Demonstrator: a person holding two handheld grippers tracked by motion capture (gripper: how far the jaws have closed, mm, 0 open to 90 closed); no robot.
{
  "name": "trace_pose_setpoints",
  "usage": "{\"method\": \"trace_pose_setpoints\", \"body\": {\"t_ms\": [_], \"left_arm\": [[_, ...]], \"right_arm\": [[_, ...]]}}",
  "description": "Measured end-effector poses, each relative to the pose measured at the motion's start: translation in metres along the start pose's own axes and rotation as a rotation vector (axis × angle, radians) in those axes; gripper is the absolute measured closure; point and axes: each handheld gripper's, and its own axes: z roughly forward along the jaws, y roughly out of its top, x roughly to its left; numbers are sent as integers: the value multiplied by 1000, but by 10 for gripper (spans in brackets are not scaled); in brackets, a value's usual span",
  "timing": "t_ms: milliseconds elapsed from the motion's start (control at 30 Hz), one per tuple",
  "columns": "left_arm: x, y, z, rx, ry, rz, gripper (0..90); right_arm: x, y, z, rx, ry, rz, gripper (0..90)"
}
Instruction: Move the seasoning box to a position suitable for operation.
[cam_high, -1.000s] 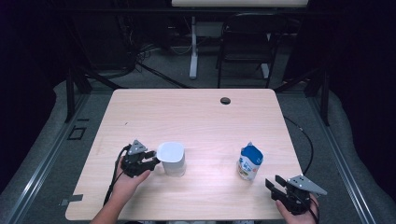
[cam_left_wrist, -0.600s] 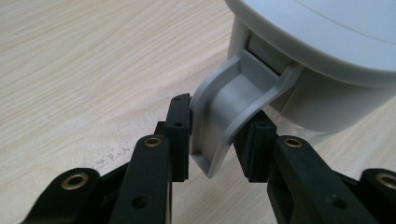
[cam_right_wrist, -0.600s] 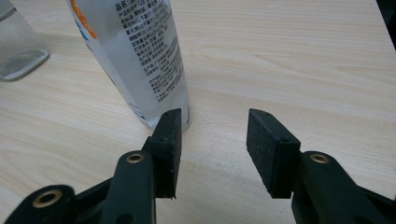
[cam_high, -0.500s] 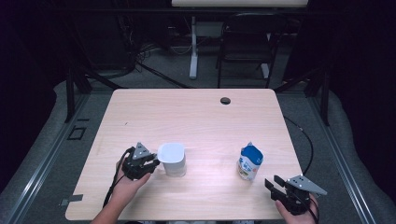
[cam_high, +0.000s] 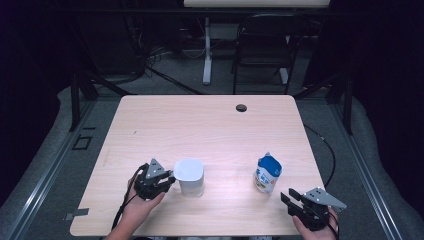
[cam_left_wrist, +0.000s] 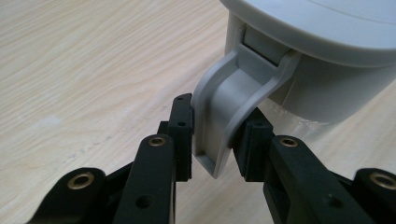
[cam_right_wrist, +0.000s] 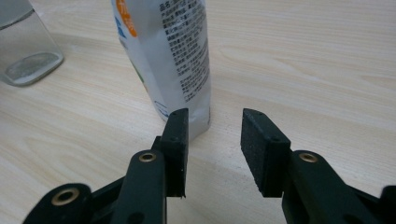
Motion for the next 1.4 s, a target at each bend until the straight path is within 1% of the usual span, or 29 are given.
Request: {"method": "trace_pose_setpoints", "body": {"t_ms": [67, 133, 200, 233, 267, 300, 333, 367, 400, 433, 467, 500, 533, 567, 633, 700, 733, 800, 867, 967, 1000, 1067, 1100, 1133, 1167, 1233, 1300, 1400], "left_arm": [[-7, 0, -1, -1, -6, 3, 719], [-13, 0, -3, 4, -13, 8, 719], [-19, -1, -4, 8, -6, 14, 719], [-21, -2, -5, 13, -9, 15, 719], [-23, -3, -5, 11, -7, 15, 718], [-24, -4, -5, 15, -11, 10, 717], [-24, -4, -5, 15, -11, 10, 716], [-27, -6, -7, 18, -9, 17, 716], [-27, -6, -7, 18, -9, 17, 715], [-28, -7, -7, 12, -1, 18, 714], [-29, -9, -7, 11, -5, 18, 713], [-30, -9, -8, 9, -5, 15, 712], [-30, -9, -8, 9, -5, 15, 712], [-31, -10, -9, 13, -14, 13, 712], [-32, -10, -9, 16, -15, 16, 711], [-32, -10, -10, 18, -19, 18, 710], [-32, -10, -10, 16, -21, 19, 710], [-32, -11, -10, 16, -24, 20, 709], [-31, -11, -10, 11, -30, 21, 708], [-30, -11, -10, 8, -45, 24, 706], [-29, -11, -10, 7, -48, 26, 705], [-29, -11, -10, 9, -53, 29, 704], [-29, -11, -10, 10, -55, 31, 705], [-29, -12, -9, 2, -52, 32, 705], [-29, -12, -9, 2, -53, 35, 705], [-28, -12, -10, 8, -60, 39, 706], [-28, -12, -10, 7, -58, 42, 706], [-28, -12, -10, 7, -59, 44, 708]], "right_arm": [[1, 0, -1, 18, 8, -16, 641], [1, 1, -1, 31, 4, -28, 651], [2, 3, -2, 33, 7, -19, 653], [2, 3, -2, 33, 6, -18, 647], [2, 4, -3, 32, 1, -12, 628], [1, 5, -3, 16, 10, 6, 605], [1, 5, -3, 16, 10, 6, 605], [0, 7, -3, 30, 34, 37, 553], [0, 7, -3, 30, 34, 37, 553], [-1, 9, -1, 50, 34, 65, 512], [-1, 9, -1, 57, 27, 75, 511], [-1, 10, -1, 74, 18, 73, 523], [-1, 10, -1, 74, 18, 73, 523], [-1, 13, -1, 88, 15, 52, 545], [0, 16, -3, 96, 16, 36, 564], [2, 18, -5, 106, 28, 14, 591], [2, 19, -7, 120, 26, -5, 599], [5, 20, -9, 127, 20, -26, 600], [7, 19, -11, 128, 28, -23, 598], [9, 17, -12, 121, 75, 9, 587], [10, 16, -12, 131, 89, 9, 586], [13, 15, -11, 140, 90, 4, 556], [16, 14, -11, 134, 76, -11, 552], [18, 14, -11, 141, 67, -30, 552], [20, 14, -12, 147, 64, -36, 552], [24, 14, -11, 133, 74, -29, 554], [27, 14, -11, 127, 93, -26, 552], [30, 15, -12, 127, 105, -30, 551]]}}
